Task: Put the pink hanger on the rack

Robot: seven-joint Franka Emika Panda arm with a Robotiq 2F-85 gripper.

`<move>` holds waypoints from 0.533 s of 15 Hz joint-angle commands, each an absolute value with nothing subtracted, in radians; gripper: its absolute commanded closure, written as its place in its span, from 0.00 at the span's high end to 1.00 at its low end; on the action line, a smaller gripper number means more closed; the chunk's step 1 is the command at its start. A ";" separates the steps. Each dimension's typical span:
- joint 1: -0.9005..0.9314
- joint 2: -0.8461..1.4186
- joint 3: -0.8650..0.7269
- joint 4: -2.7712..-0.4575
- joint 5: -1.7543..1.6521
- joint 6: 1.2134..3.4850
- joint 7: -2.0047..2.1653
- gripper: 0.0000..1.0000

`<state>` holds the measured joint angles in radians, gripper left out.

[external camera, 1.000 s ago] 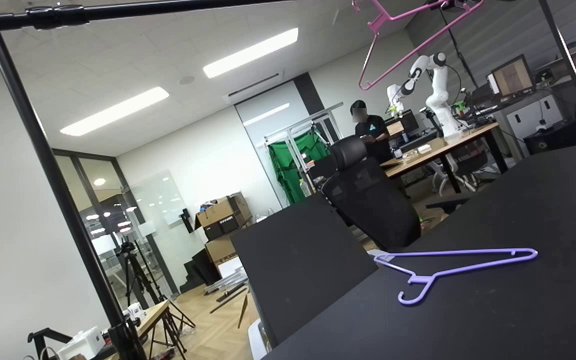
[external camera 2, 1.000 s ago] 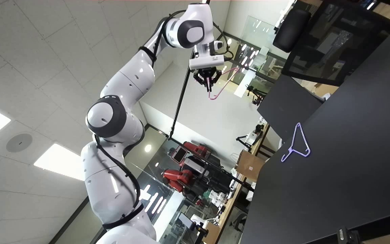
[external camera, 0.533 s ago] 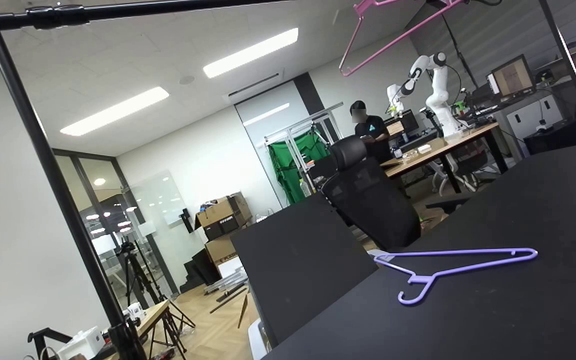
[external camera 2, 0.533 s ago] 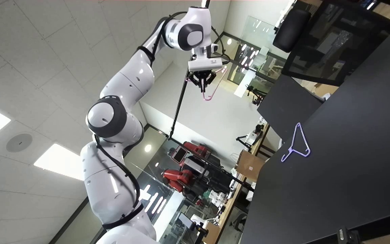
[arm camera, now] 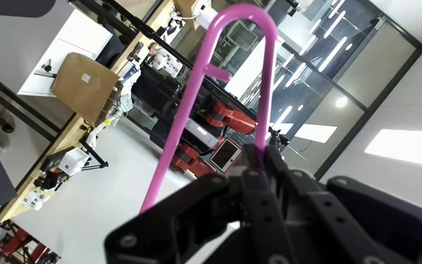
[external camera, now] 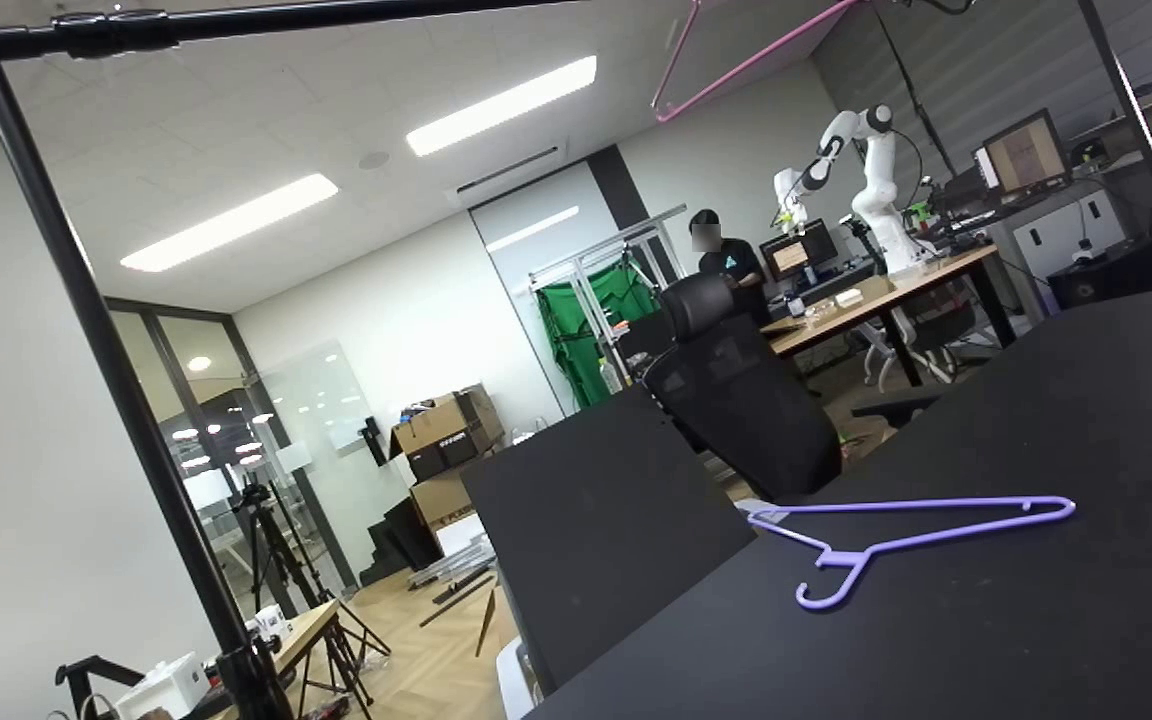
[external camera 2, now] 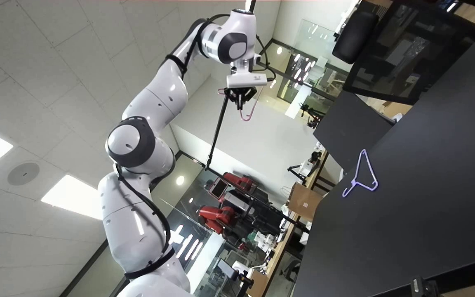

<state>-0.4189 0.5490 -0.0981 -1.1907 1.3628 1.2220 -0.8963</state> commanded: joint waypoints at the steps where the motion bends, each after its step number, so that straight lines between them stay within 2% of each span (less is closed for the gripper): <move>1: -0.412 0.580 -0.095 -1.122 1.402 1.220 -0.866 0.02; 8: -0.403 0.634 -0.092 -1.023 1.436 1.246 -0.849 0.02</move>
